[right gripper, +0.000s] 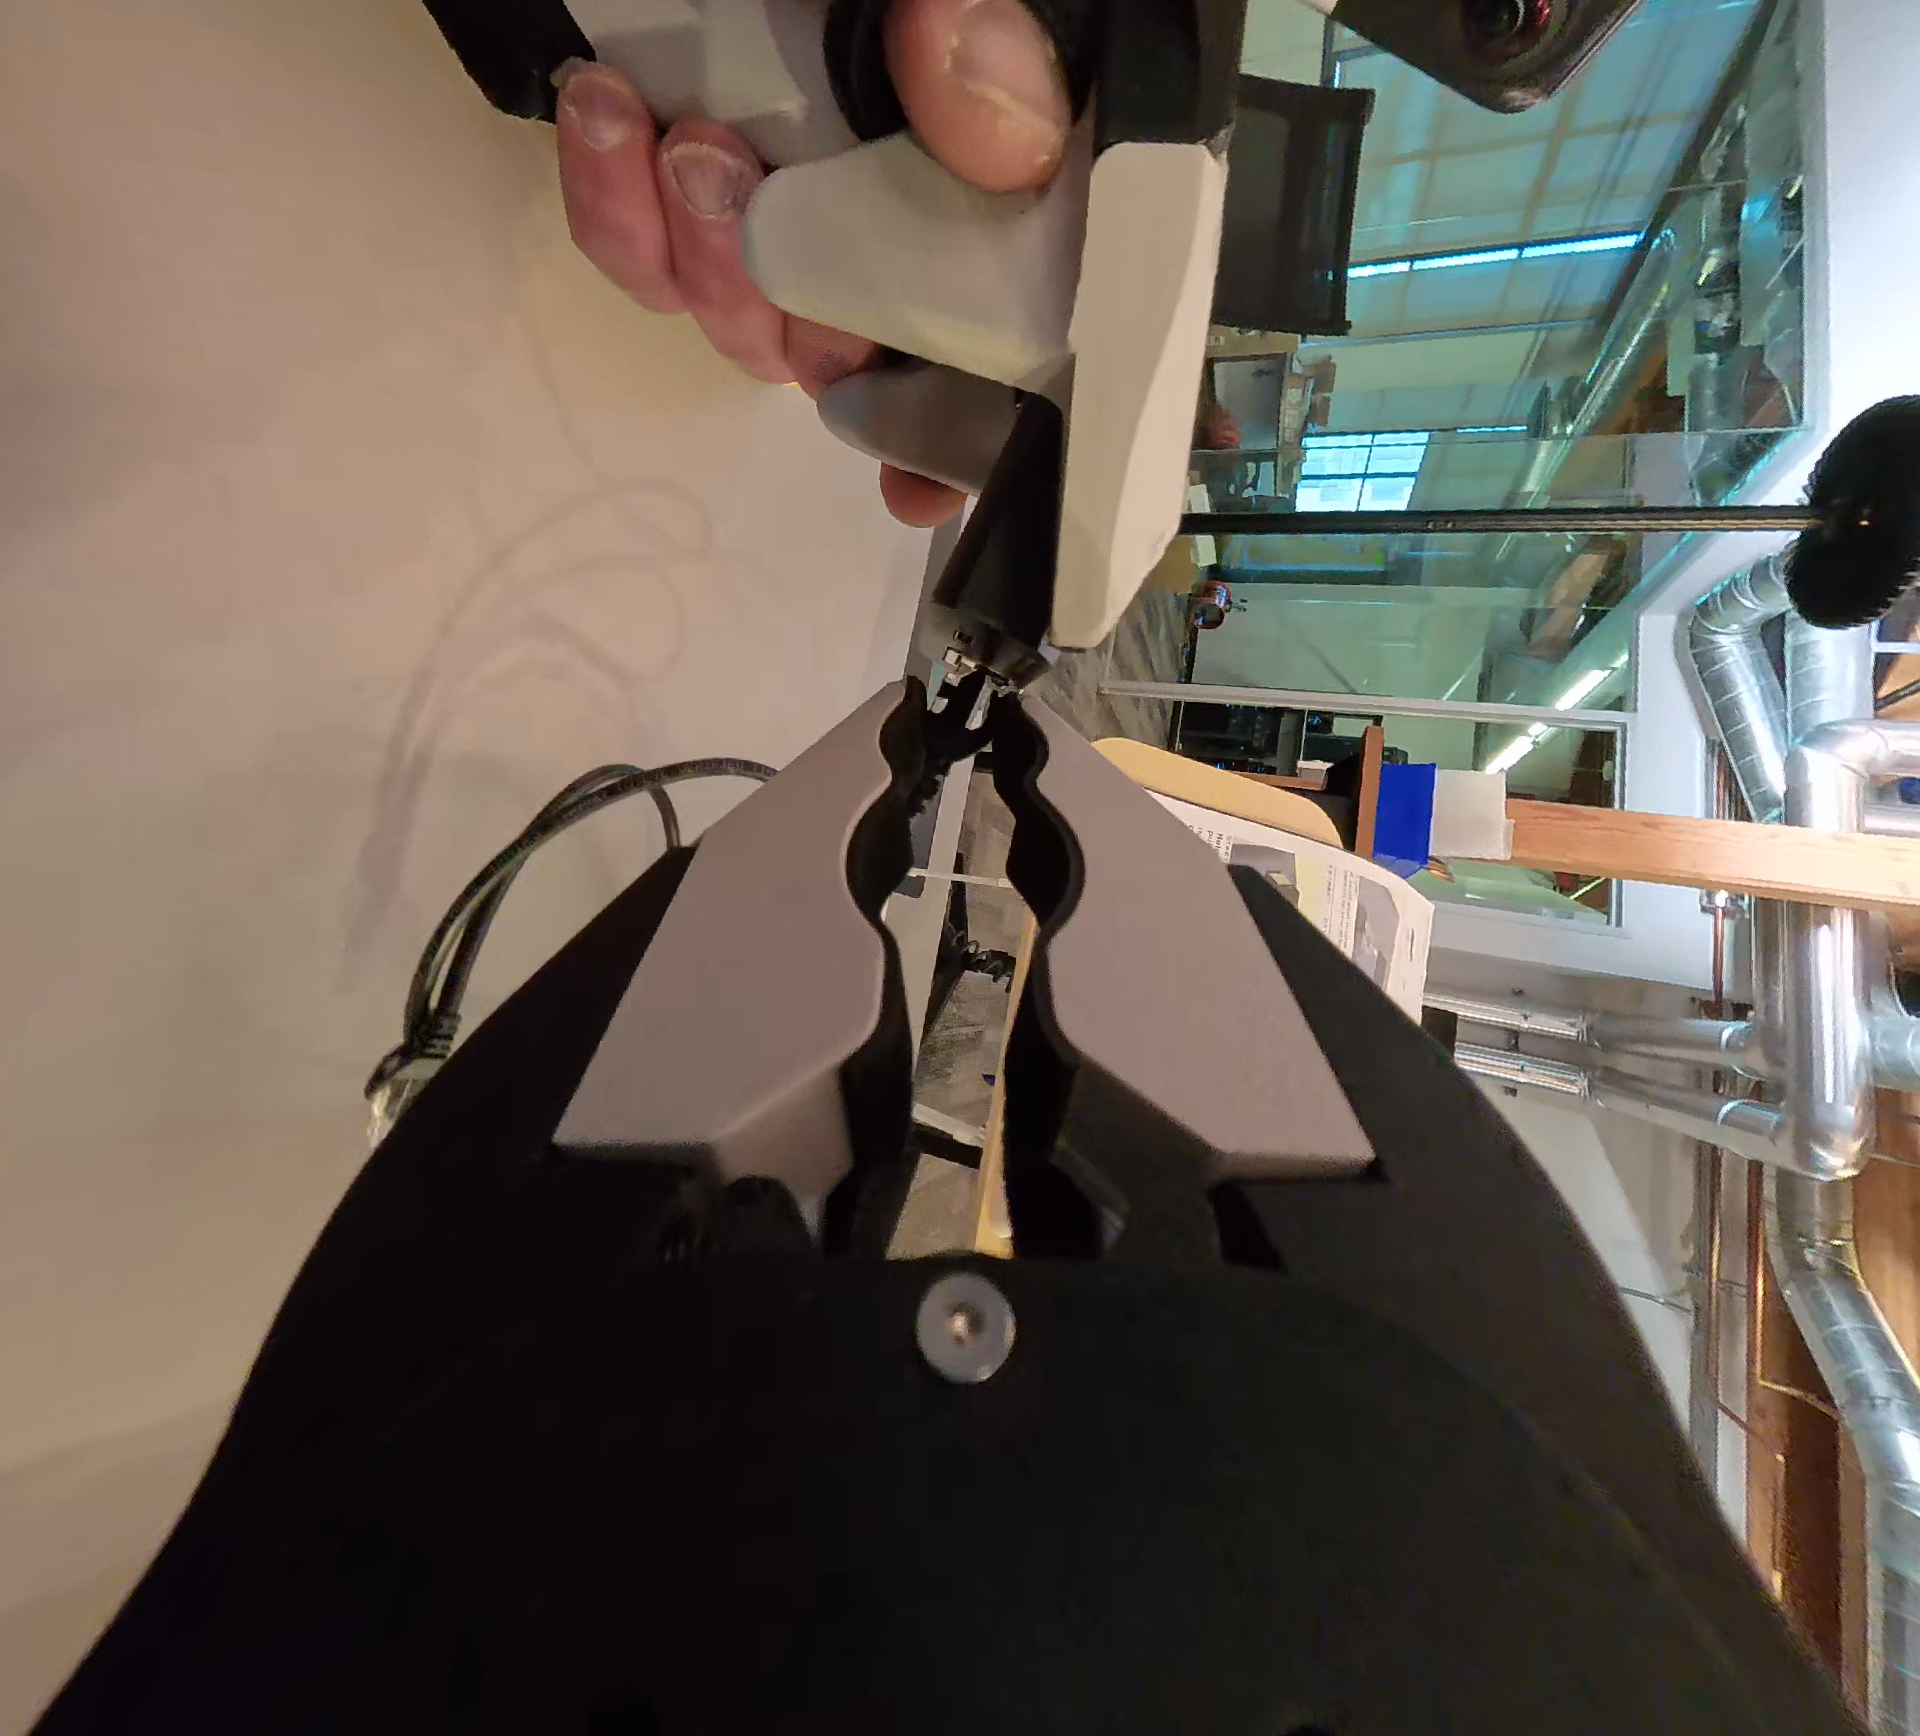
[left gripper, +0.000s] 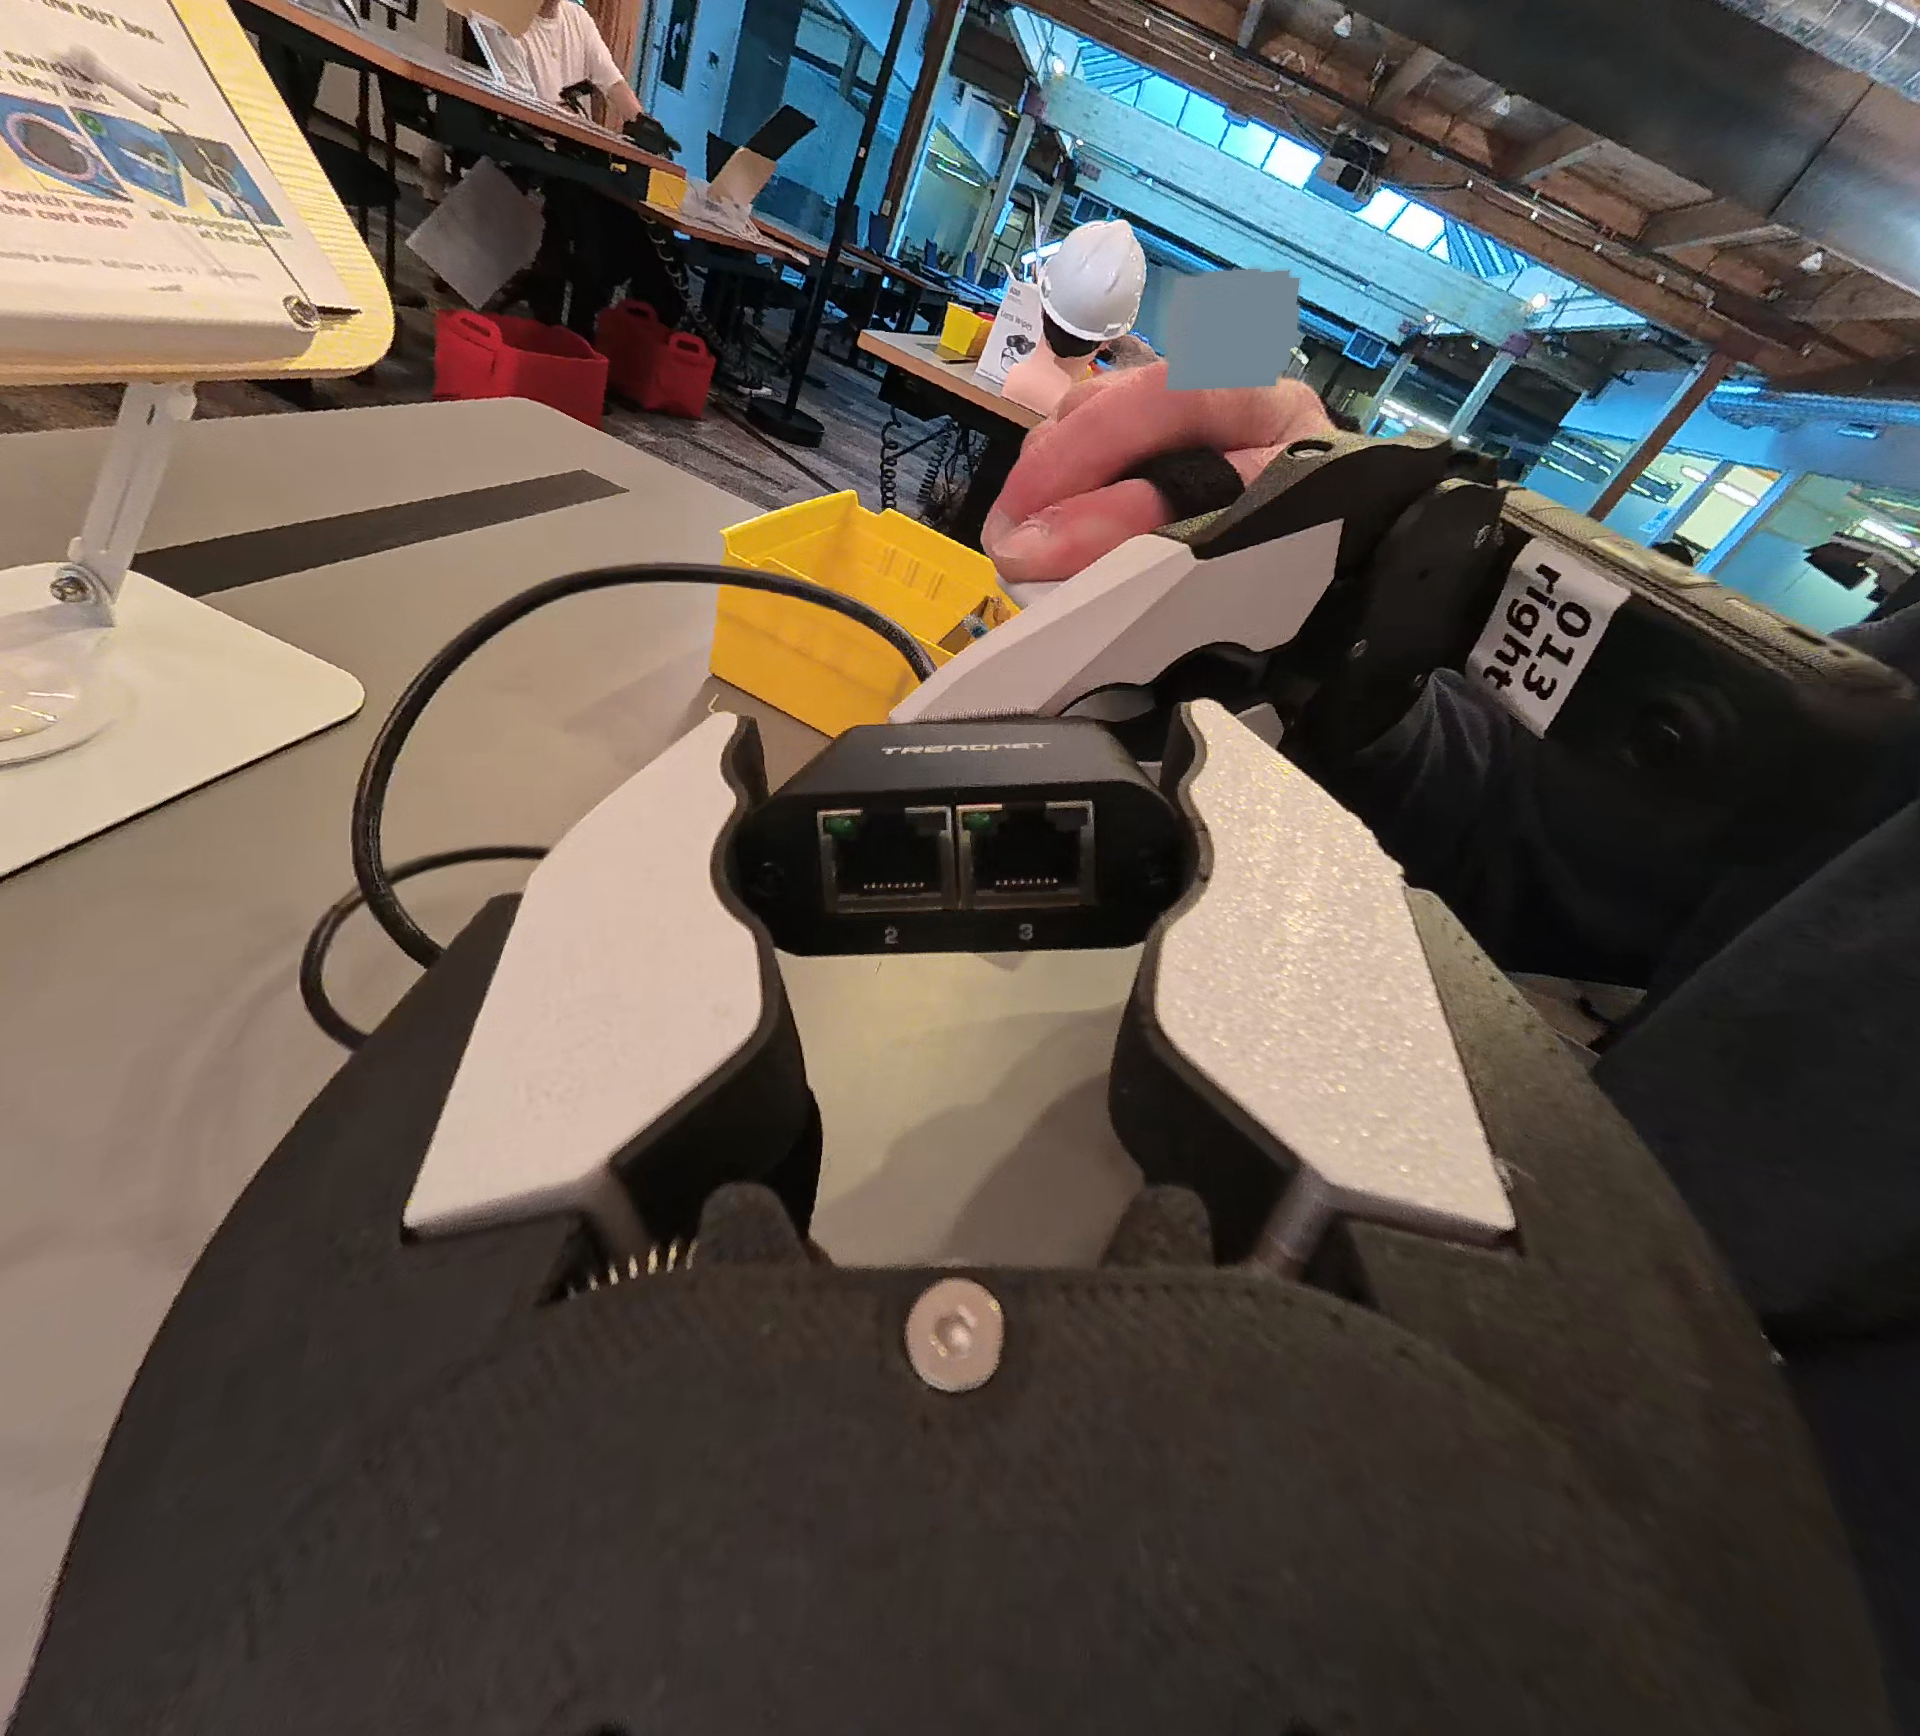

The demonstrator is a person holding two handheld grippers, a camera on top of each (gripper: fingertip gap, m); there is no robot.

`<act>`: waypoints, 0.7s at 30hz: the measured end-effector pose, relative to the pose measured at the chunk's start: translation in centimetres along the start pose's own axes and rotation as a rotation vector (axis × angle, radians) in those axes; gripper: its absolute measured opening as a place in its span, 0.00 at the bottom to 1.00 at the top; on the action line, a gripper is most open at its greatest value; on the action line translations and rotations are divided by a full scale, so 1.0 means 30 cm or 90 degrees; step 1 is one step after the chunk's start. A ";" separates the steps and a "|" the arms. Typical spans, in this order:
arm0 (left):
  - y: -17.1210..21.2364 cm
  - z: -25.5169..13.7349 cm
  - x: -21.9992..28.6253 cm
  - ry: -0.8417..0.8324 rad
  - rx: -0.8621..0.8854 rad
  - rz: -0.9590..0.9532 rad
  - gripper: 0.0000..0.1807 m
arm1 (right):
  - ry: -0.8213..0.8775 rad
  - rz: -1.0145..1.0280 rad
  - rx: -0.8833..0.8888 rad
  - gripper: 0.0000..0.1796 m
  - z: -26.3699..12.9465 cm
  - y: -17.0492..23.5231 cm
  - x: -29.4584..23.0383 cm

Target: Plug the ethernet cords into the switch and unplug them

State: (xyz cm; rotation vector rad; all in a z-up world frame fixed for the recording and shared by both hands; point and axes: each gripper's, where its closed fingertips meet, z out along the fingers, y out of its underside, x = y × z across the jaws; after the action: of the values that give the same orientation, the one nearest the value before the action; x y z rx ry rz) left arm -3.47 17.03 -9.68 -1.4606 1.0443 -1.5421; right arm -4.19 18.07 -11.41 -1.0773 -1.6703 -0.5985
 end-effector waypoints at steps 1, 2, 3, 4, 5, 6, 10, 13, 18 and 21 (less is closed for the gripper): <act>0.000 0.000 -0.001 -0.002 0.003 0.003 0.40 | -0.003 -0.005 -0.002 0.06 0.001 0.001 0.001; 0.004 -0.001 -0.003 -0.001 0.005 0.003 0.40 | -0.007 -0.018 -0.006 0.06 0.001 0.002 -0.001; 0.008 -0.001 -0.006 -0.001 0.010 -0.003 0.40 | -0.011 -0.022 -0.008 0.06 0.003 0.005 -0.001; 0.008 0.000 -0.009 -0.004 0.015 -0.008 0.40 | -0.014 -0.016 -0.006 0.06 0.005 0.008 -0.001; 0.011 0.001 -0.011 -0.004 0.016 -0.009 0.40 | -0.014 -0.013 -0.008 0.06 0.005 0.011 -0.001; 0.010 0.001 -0.009 -0.001 0.019 -0.006 0.40 | -0.012 -0.008 -0.009 0.06 0.004 0.012 0.001; 0.009 0.005 0.013 0.003 0.022 0.006 0.40 | -0.002 0.035 0.006 0.06 -0.015 0.005 0.005; 0.008 0.011 0.038 0.028 0.019 0.009 0.40 | -0.006 0.047 0.026 0.06 -0.042 0.000 0.010; -0.137 -0.140 -0.039 -0.022 0.115 0.009 0.40 | 0.003 0.066 -0.035 0.05 -0.100 0.140 0.030; -0.157 -0.126 0.003 -0.035 0.072 0.086 0.40 | 0.019 0.109 -0.025 0.06 -0.130 0.142 0.058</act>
State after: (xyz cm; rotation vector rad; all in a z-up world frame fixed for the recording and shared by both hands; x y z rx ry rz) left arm -7.19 18.97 -5.35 -1.3193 0.9868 -1.4343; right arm 1.24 17.63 -8.86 -1.2194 -1.5285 -0.5358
